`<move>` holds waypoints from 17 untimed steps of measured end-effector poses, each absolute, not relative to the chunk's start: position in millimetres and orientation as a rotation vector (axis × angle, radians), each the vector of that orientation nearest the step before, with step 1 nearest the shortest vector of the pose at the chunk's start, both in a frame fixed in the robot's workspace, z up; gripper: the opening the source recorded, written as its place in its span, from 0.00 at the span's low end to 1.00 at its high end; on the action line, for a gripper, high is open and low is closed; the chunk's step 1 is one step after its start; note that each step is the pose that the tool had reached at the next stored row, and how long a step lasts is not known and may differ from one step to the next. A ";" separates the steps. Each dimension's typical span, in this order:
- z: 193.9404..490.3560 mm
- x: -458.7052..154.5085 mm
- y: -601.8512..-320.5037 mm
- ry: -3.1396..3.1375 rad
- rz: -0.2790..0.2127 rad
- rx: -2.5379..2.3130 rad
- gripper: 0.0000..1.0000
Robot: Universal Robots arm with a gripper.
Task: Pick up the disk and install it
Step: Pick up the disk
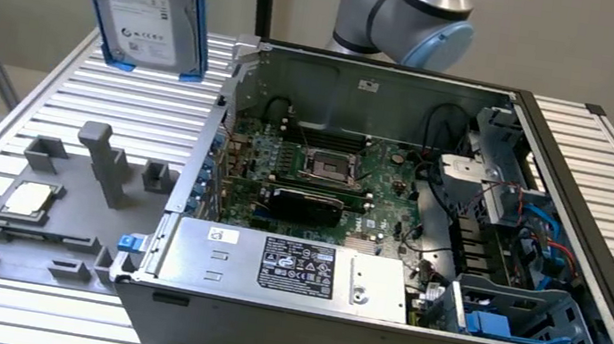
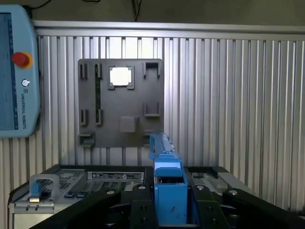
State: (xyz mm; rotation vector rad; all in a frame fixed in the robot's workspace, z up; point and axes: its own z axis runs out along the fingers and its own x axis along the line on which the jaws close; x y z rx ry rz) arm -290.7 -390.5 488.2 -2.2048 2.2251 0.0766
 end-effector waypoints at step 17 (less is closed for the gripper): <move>498.0 -213.2 -397.9 2.223 0.083 -2.203 0.32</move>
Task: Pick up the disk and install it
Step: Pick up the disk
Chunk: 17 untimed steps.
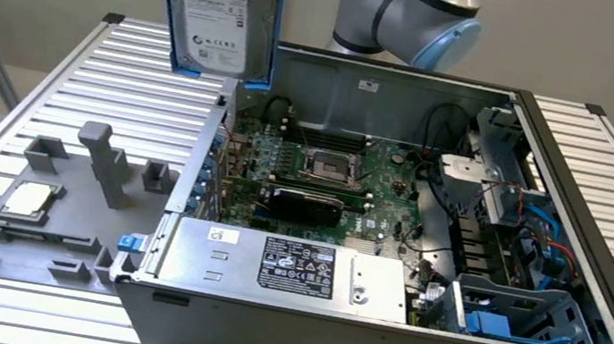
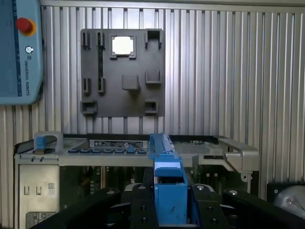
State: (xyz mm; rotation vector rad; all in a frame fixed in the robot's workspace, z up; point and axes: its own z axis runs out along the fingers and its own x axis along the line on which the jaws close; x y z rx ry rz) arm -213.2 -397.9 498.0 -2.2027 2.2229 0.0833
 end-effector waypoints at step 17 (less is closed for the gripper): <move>501.6 -136.0 -416.0 2.222 0.086 -2.202 0.32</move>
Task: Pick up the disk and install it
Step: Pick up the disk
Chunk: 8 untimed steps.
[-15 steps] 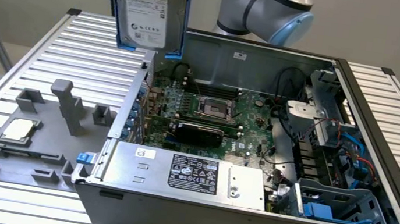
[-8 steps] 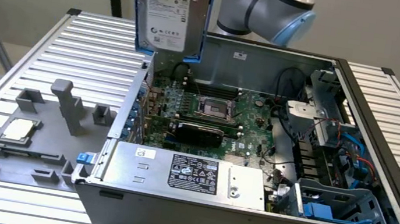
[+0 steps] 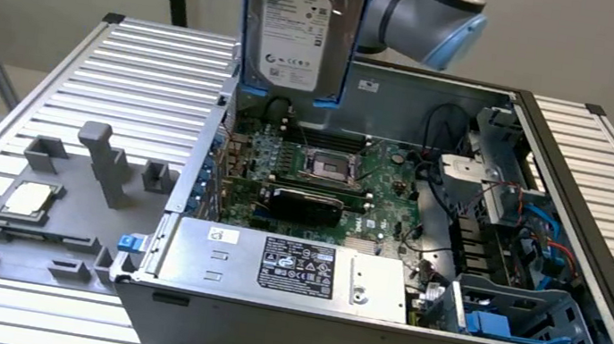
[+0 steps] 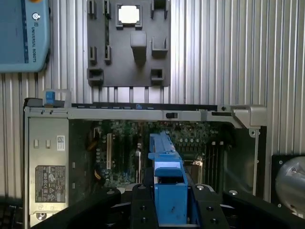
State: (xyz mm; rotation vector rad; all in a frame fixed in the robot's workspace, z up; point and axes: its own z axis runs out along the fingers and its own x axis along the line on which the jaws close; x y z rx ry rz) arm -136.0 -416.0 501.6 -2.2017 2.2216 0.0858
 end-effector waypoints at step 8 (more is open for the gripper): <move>501.5 -100.1 -428.0 2.222 0.086 -2.202 0.32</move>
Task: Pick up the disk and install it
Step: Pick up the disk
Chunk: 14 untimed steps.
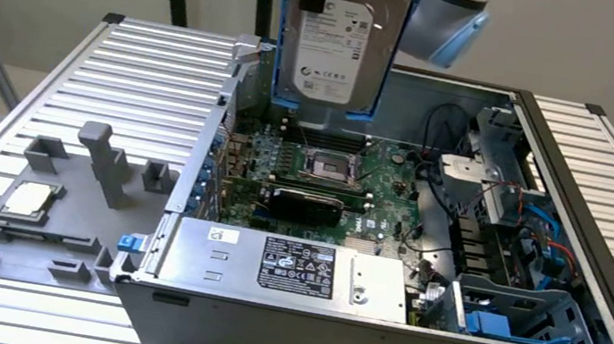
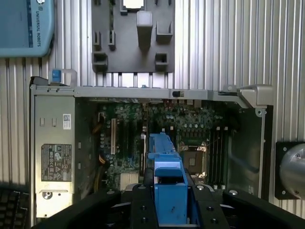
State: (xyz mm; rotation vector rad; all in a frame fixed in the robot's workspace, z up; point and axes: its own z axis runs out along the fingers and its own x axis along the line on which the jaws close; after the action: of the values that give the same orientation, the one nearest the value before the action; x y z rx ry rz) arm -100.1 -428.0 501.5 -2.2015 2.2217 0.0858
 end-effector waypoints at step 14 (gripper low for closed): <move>500.8 -49.9 -457.0 2.222 0.086 -2.202 0.32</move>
State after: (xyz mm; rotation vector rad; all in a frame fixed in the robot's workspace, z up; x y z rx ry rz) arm -49.9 -457.0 500.8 -2.2017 2.2215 0.0858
